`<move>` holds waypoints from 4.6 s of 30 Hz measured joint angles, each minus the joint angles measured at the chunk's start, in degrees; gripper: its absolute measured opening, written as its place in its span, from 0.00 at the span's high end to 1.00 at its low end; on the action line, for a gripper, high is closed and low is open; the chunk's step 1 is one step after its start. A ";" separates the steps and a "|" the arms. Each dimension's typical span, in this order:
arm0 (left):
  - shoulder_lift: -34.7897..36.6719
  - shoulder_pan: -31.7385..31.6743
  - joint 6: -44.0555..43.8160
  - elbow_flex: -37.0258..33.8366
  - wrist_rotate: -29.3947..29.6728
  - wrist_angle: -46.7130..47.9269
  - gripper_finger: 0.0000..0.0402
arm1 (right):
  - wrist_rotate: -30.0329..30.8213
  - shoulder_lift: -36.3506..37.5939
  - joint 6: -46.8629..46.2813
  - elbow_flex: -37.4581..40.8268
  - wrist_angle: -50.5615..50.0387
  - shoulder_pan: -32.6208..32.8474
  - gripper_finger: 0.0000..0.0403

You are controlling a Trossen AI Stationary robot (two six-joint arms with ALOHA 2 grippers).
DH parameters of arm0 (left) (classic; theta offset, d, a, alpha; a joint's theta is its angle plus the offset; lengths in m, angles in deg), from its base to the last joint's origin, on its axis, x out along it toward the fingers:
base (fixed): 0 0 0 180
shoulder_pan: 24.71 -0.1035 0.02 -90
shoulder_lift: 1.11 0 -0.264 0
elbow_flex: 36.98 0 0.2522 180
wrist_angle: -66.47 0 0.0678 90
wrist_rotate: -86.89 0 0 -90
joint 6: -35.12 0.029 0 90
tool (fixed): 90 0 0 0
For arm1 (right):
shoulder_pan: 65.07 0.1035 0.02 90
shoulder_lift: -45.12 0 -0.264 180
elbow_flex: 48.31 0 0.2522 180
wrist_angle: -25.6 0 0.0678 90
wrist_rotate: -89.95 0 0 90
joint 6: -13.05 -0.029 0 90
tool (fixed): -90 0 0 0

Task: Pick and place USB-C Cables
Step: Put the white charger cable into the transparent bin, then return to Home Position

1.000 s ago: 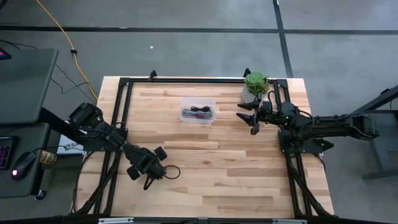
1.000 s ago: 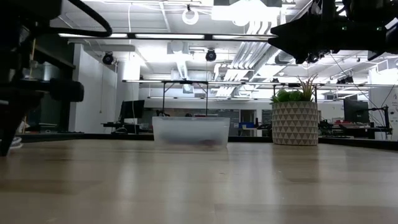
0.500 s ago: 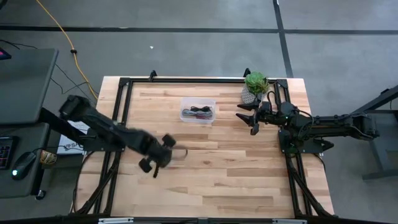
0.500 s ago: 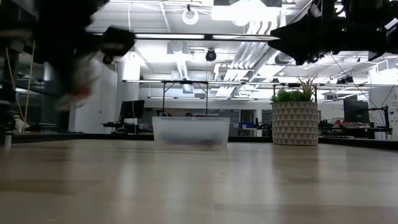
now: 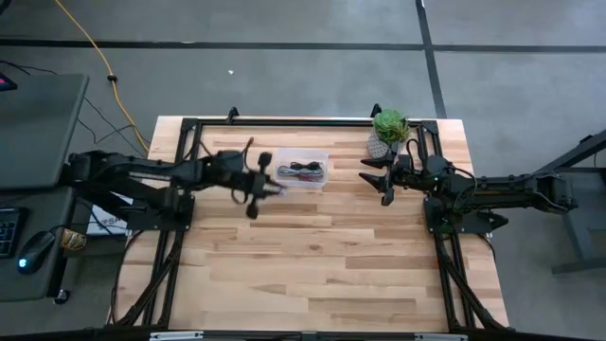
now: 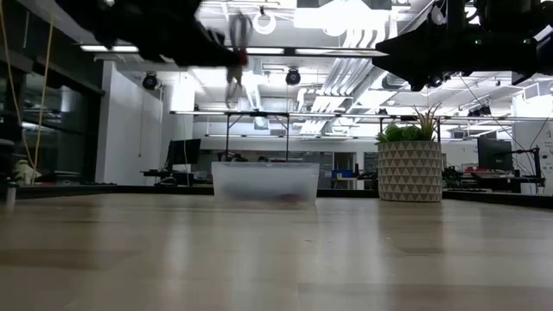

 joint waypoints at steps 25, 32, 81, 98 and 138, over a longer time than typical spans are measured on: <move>-26.82 -11.45 4.49 20.61 8.68 12.42 1.00 | 0.09 -0.31 0.22 0.00 -1.20 0.00 0.52; -27.30 -15.61 4.44 20.72 10.18 16.48 1.00 | 0.11 -0.31 0.22 0.00 -1.18 0.00 0.52; -7.18 -13.42 -7.12 20.71 -0.82 22.67 0.46 | 0.16 -0.31 0.27 0.02 -1.15 0.00 0.52; 16.56 -17.58 -20.63 -8.87 -9.27 -15.14 0.59 | 0.16 -0.33 0.27 0.02 -1.13 0.00 0.52; 52.17 3.77 -25.06 -34.50 4.30 -11.17 1.00 | 0.07 -0.17 -1.14 0.03 0.61 -0.01 0.52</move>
